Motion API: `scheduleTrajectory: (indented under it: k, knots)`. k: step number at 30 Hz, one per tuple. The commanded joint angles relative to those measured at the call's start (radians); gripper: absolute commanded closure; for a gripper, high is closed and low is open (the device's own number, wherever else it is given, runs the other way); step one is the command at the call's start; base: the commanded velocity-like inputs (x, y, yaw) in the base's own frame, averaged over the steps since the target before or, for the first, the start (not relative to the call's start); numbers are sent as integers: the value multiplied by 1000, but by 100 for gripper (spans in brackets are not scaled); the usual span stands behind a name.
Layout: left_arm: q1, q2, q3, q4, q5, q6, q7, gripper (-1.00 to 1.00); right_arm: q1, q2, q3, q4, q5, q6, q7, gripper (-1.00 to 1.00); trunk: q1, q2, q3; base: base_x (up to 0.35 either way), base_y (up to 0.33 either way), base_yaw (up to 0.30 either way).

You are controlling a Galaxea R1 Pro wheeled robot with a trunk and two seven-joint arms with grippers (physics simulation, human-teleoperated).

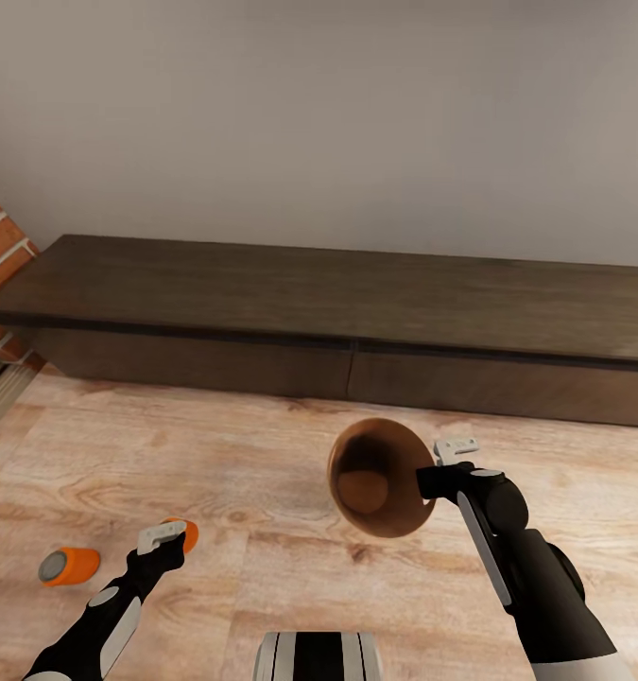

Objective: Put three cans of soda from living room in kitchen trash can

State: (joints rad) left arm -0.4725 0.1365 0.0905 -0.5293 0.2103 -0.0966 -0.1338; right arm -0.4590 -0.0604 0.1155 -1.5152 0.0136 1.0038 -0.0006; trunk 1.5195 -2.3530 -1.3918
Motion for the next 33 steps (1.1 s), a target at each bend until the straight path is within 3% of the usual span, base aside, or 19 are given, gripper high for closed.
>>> scheduleTrajectory:
  k: [1, 9, 33]
  knots:
    - [0, 0, 0, 0, 0, 0, 0, 100, 0, 0, -1, 0, -18, -1, 13, 100, 0, 0, 2, 0, 0, 0]
    - [0, 0, 0, 0, 0, 0, 0, 100, 0, 0, 0, 0, -18, -1, 13, 100, 0, 0, 6, 0, 0, 0]
    - [0, 0, 0, 0, 0, 0, -1, 100, 0, 1, 0, 0, -18, -1, 13, 100, -92, 168, 81, 0, 0, 0]
